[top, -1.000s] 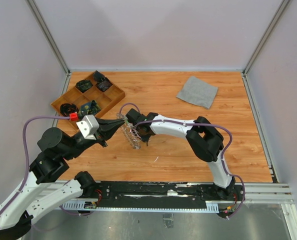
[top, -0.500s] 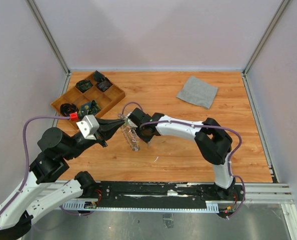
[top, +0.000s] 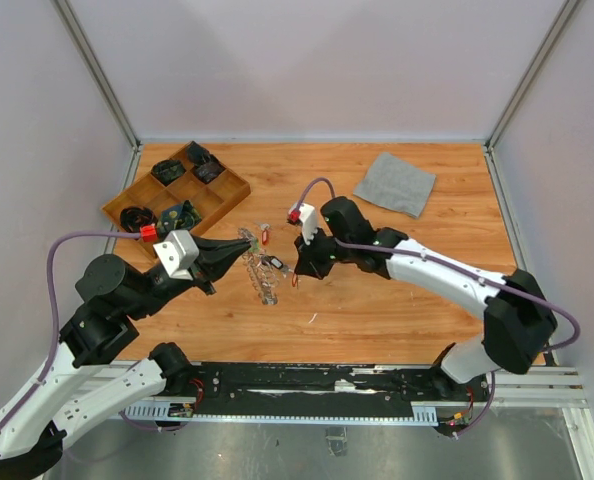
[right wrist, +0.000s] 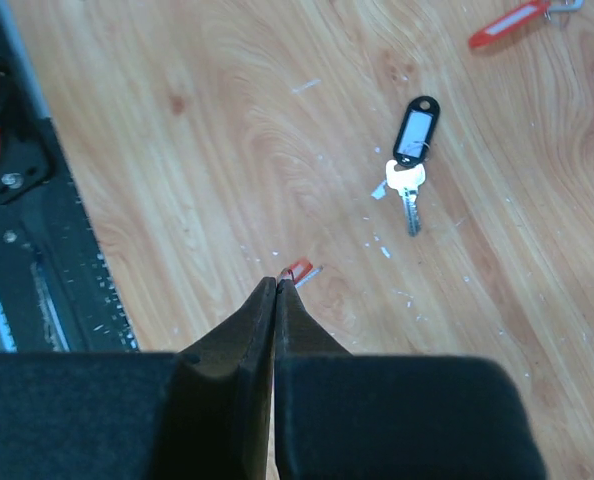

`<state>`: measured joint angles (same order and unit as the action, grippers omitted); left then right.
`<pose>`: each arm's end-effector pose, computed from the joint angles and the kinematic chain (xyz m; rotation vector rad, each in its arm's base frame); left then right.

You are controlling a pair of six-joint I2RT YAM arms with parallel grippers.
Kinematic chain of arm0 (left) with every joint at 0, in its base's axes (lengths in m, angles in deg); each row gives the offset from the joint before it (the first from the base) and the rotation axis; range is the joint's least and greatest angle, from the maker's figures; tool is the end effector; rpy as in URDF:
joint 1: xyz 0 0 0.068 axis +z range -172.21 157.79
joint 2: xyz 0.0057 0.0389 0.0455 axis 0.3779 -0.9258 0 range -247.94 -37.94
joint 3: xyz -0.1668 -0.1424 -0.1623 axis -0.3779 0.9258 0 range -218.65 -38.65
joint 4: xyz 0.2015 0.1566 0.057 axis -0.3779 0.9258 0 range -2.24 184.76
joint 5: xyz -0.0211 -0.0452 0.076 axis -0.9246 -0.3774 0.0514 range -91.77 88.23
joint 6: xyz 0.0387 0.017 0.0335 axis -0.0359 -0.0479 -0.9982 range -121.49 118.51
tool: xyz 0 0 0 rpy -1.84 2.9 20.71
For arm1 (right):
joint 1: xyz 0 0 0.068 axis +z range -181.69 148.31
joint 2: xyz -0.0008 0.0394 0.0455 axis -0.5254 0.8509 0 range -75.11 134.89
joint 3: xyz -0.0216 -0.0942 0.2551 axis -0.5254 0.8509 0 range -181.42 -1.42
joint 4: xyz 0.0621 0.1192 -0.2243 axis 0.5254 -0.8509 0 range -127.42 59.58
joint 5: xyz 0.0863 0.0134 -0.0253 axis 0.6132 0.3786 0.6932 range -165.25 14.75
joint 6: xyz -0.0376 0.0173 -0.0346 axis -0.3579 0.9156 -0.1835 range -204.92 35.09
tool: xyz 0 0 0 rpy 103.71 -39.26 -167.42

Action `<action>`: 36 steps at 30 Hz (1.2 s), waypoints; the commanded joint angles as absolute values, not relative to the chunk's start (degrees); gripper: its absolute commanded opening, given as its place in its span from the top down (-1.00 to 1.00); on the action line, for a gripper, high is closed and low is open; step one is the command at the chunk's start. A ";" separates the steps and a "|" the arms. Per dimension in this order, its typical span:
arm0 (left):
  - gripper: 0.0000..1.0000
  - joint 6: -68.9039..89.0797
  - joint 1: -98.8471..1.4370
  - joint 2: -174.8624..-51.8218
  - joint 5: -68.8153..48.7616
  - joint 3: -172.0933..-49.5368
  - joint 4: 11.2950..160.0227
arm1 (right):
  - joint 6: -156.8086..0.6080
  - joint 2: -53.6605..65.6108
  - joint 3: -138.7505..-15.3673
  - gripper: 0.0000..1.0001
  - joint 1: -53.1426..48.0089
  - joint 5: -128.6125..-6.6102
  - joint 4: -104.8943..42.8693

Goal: Put the keys on the keyring

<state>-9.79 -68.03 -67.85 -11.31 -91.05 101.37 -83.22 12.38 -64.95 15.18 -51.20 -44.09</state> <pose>0.0672 -0.0775 0.4112 0.7822 1.2216 -0.6568 0.2226 0.2589 0.2675 -1.1110 2.0408 0.9159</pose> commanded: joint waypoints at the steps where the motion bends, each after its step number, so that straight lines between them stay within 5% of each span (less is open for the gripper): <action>1: 0.99 -8.75 -67.56 -68.10 -12.45 -91.91 97.00 | -81.30 4.16 -58.80 0.99 12.89 -44.26 -33.62; 16: 0.99 -6.04 -67.56 -73.49 -17.70 -90.50 90.67 | -77.15 -13.71 -60.06 0.99 9.13 -47.75 -44.93; 24: 0.99 -4.73 -67.57 -75.90 -21.48 -89.08 85.07 | -69.70 -23.54 -59.63 0.99 8.63 -59.13 -40.70; 36: 0.99 -4.49 -67.63 -79.47 -21.41 -90.02 85.06 | -78.63 -24.57 -65.25 0.99 9.18 -47.22 -41.65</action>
<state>-4.13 -68.03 -78.38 -21.38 -88.34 87.40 -74.94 -23.42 -63.73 9.17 -51.83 -43.26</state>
